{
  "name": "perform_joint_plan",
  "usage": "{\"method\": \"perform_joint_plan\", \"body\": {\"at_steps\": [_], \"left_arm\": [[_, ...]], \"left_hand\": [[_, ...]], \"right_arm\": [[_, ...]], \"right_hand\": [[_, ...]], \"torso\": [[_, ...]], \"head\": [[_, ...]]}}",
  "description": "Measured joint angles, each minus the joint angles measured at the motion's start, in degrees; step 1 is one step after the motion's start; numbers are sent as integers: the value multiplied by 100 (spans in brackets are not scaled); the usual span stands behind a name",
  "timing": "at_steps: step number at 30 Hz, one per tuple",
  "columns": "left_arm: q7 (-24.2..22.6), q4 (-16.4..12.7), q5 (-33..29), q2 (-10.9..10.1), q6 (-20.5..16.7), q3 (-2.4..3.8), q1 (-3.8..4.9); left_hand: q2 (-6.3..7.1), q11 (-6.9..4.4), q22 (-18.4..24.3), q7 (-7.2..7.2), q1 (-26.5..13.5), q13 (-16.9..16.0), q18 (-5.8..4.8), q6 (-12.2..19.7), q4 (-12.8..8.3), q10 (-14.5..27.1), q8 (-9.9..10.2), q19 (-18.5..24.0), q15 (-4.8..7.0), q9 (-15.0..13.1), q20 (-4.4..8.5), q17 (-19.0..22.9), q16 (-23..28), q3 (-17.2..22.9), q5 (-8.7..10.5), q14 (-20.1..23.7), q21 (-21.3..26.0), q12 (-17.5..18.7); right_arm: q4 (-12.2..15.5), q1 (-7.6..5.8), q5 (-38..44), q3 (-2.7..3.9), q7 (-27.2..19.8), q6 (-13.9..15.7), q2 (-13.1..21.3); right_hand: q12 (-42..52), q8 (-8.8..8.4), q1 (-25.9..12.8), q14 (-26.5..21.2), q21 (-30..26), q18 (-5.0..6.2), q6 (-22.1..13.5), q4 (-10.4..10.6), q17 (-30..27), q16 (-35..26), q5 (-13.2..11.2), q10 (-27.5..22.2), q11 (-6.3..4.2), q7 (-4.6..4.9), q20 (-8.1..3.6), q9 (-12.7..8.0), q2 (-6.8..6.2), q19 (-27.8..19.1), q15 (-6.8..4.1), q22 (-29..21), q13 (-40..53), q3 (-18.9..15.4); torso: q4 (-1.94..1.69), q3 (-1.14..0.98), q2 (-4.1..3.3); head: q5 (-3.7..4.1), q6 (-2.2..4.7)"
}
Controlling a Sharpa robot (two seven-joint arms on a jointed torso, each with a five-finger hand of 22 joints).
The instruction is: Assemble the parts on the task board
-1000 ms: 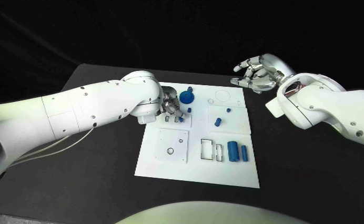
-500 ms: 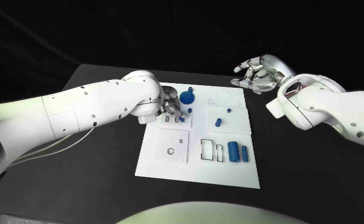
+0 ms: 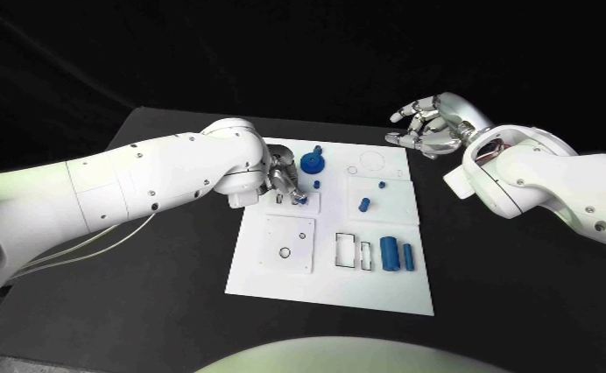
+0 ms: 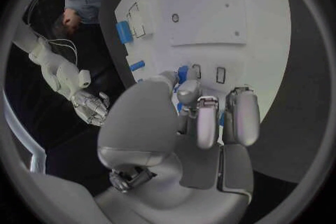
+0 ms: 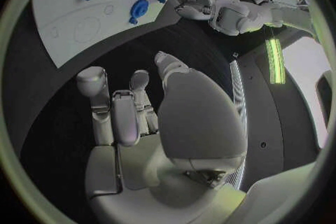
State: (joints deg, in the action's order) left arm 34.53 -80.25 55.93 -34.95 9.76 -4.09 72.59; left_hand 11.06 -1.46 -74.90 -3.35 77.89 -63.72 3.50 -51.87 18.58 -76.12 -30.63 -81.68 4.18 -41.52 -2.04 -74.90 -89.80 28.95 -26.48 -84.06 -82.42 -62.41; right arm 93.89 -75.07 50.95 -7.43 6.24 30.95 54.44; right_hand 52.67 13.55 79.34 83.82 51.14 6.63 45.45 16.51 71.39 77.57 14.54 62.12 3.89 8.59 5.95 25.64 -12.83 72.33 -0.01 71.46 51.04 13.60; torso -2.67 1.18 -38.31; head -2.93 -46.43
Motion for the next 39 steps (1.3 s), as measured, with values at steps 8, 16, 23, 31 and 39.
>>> {"method": "perform_joint_plan", "body": {"at_steps": [8, 16, 23, 31, 39], "left_arm": [[6, -39, -102, -72, -21, -3, -4], [-2, -67, -185, -124, -98, -1, -4], [-25, -88, -242, -174, -231, 0, -4], [-87, -164, -216, -207, -479, -5, -4], [-131, -233, 4, -218, -668, -56, -9]], "left_hand": [[194, 13, 0, 39, -875, -106, 0, 27, -357, -38, -127, -22, 1, -478, -22, -3, 0, 675, -89, 0, 15, -17], [207, 3, -4, 55, -1007, -128, 0, 10, -563, -91, -157, -22, 1, -477, -22, -4, 0, 748, -239, 1, 15, -49], [207, -5, -4, 70, -1066, -186, 0, -70, -675, -187, -263, -43, 1, -530, -2, -4, 0, 636, -350, 1, 15, -122], [216, -18, -3, 61, -1122, -367, 0, -122, -736, -336, -375, -127, 0, -612, -1, -3, 0, 574, -572, 1, -25, -319], [238, -17, -3, 62, -1144, -417, -92, -166, -737, -377, -409, -146, 1, -629, 19, -3, 0, 574, -633, 0, -52, -379]], "right_arm": [[-3, 6, -11, -1, -2, 0, 5], [-8, 8, -17, -1, -4, 0, 5], [-15, 10, -22, -1, -6, 0, 8], [-21, 12, -25, -2, -7, 1, 15], [-33, 13, -30, -2, -10, 1, 18]], "right_hand": [[0, 0, 0, 0, 0, 0, 0, 0, 0, 0, 0, 0, 0, 0, 0, 0, 0, 0, 0, 0, 0, 0], [0, -1, 0, 0, 0, 0, 0, 0, -7, 0, 0, 0, 0, 0, 0, -1, 0, 0, 0, 0, 0, 0], [0, 22, 0, 0, -27, 0, 0, 0, -13, -23, 0, 0, 0, 0, -21, -1, 0, -21, 0, -7, -18, 0], [0, 21, 0, 0, -27, 0, -18, 0, -19, -23, 0, 0, 0, 18, -21, -2, 0, -21, 0, -13, -34, 0], [0, 42, 0, 0, -55, 0, -18, 0, -19, -23, 0, 0, 0, 18, -21, -2, 0, -21, 0, -20, -42, 0]], "torso": [[0, -1, -2], [-4, 2, -2], [-4, 3, -2], [-7, 7, -2], [-8, 10, -2]], "head": [[-7, 8], [-20, 7], [-26, -5], [-24, -20], [-36, -42]]}}
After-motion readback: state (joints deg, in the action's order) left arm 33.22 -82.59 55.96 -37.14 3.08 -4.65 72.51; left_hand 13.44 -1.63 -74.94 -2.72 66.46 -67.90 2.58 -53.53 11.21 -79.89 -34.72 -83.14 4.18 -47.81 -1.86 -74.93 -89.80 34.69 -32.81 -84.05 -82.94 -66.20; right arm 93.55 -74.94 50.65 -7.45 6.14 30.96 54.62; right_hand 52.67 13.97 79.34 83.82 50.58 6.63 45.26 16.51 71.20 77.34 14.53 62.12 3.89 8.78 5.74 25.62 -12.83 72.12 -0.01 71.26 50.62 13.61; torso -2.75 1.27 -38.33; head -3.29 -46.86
